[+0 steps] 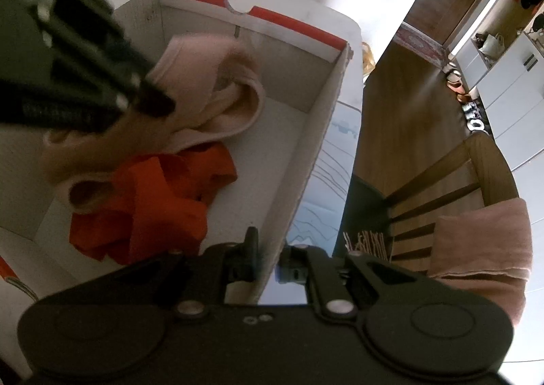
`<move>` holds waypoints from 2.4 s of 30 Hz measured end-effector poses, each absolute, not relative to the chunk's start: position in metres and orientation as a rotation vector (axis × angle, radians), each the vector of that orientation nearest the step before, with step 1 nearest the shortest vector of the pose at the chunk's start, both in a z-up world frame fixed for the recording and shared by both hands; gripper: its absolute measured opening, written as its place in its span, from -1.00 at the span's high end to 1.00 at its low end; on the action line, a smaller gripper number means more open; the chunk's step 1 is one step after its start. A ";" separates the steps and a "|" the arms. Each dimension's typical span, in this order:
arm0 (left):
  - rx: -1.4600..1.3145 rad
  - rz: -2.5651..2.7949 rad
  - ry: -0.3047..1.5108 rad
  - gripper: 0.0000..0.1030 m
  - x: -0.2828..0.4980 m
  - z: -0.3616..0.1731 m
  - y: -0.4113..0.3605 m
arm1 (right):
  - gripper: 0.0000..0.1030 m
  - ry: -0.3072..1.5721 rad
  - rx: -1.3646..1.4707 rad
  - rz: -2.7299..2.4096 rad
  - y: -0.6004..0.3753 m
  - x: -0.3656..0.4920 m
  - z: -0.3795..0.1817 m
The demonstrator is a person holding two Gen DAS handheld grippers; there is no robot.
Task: Organize objects
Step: 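Lift the pink knit garment with the left gripper and carry it over the box, then open the left gripper to release the pink garment into the box, then move the left gripper back to the table and grasp the brown fuzzy bracelet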
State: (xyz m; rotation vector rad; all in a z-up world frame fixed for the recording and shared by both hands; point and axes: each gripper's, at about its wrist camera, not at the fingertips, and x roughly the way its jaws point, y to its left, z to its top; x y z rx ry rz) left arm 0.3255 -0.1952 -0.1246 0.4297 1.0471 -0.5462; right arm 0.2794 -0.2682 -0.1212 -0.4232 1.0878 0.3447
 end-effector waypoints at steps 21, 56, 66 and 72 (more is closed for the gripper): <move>0.403 -0.540 1.077 -0.06 0.317 -0.133 -0.187 | 0.84 1.089 -0.425 0.344 -0.267 0.279 -0.121; 0.174 -0.488 0.867 -0.72 0.240 -0.025 -0.087 | 0.81 1.099 -0.461 0.351 -0.266 0.272 -0.123; 0.039 -0.313 0.848 -1.00 0.218 -0.025 -0.016 | 0.81 1.105 -0.479 0.356 -0.265 0.273 -0.127; 0.051 -0.173 0.818 -1.00 0.203 -0.040 0.032 | 0.80 1.106 -0.483 0.356 -0.263 0.272 -0.128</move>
